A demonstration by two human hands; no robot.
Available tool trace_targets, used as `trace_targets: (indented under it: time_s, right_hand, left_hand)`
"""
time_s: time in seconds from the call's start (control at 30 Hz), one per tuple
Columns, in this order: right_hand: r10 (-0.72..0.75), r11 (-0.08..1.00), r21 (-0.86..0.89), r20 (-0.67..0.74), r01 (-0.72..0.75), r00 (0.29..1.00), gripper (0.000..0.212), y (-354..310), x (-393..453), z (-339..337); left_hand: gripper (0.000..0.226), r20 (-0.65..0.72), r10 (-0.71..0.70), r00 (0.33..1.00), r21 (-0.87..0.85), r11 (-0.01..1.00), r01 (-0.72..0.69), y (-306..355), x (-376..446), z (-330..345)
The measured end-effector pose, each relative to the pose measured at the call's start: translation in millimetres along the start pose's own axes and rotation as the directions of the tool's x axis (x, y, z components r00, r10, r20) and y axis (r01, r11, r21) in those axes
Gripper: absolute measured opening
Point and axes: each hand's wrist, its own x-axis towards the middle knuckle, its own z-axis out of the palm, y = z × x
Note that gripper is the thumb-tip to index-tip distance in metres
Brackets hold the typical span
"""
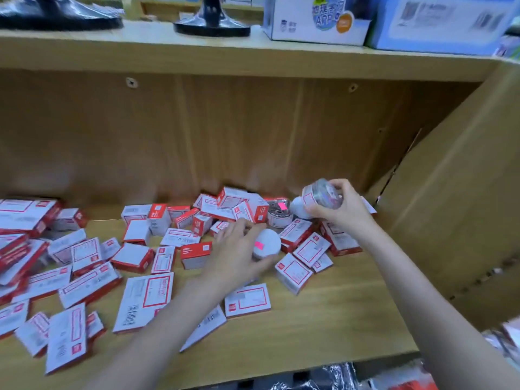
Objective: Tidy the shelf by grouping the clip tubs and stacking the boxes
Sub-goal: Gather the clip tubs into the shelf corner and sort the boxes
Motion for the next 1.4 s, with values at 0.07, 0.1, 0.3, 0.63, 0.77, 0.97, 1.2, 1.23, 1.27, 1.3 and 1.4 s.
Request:
trace_targets:
  time_s: [0.07, 0.1, 0.3, 0.63, 0.77, 0.97, 1.2, 1.23, 1.27, 1.3, 1.4]
  right_hand:
    - [0.006, 0.999, 0.040, 0.008, -0.007, 1.000, 0.061, -8.6, 5.7, 9.6]
    - [-0.024, 1.000, -0.002, 0.019, 0.024, 1.000, 0.060, -11.2, 6.9, 16.5]
    - [-0.304, 0.925, -0.169, 0.211, 0.341, 0.929, 0.071, -5.6, -0.5, 55.7]
    - [-0.287, 0.948, -0.136, 0.019, 0.287, 0.958, 0.064, -18.7, -11.9, 51.4]
    - [-0.323, 0.935, 0.134, -0.058, 0.328, 0.945, 0.061, -59.8, -22.1, 29.2]
    - [-0.322, 0.795, 0.593, 0.237, 0.126, 0.917, 0.047, -133.6, -40.2, 84.0]
    - [-0.292, 0.885, 0.463, 0.469, 0.049, 0.834, 0.034, -210.2, -55.7, 234.0]
    - [-0.272, 0.894, 0.447, 0.492, 0.028, 0.827, 0.037, -224.0, -59.1, 256.8]
    - [-0.255, 0.902, 0.431, 0.518, 0.008, 0.816, 0.040, -237.8, -63.1, 279.0]
    - [-0.253, 0.910, 0.416, 0.538, 0.008, 0.804, 0.042, -251.4, -66.5, 302.2]
    - [-0.342, 0.917, 0.366, 0.513, 0.159, 0.787, 0.047, -288.8, -77.5, 365.8]
  left_hand:
    - [0.074, -0.005, 0.004, 1.000, -0.047, 0.999, -0.004, 2.6, -0.2, 2.0]
    - [0.069, -0.007, -0.001, 1.000, -0.066, 0.998, 0.000, 1.8, -0.6, 3.6]
    - [0.076, -0.051, -0.011, 0.999, -0.093, 0.996, 0.006, -9.6, -5.7, 3.6]
    - [0.053, -0.101, 0.022, 0.995, -0.128, 0.991, -0.035, -11.8, -6.4, -2.5]
    - [0.065, -0.189, -0.079, 0.979, -0.498, 0.867, -0.026, -3.1, -2.0, -27.0]
    - [0.059, -0.318, -0.250, 0.914, -0.763, 0.640, -0.091, -27.8, -21.6, -76.8]
    - [0.049, -0.447, -0.524, 0.725, -0.649, 0.748, 0.141, -148.9, -134.0, -152.8]
    - [0.048, -0.483, -0.540, 0.689, -0.605, 0.775, 0.184, -165.3, -154.1, -166.0]
    - [0.049, -0.524, -0.550, 0.650, -0.552, 0.801, 0.233, -182.1, -174.2, -178.1]
    - [0.052, -0.569, -0.548, 0.613, -0.489, 0.825, 0.284, -199.1, -193.5, -189.9]
    - [0.059, -0.663, -0.539, 0.520, -0.359, 0.838, 0.412, -244.6, -242.5, -220.8]
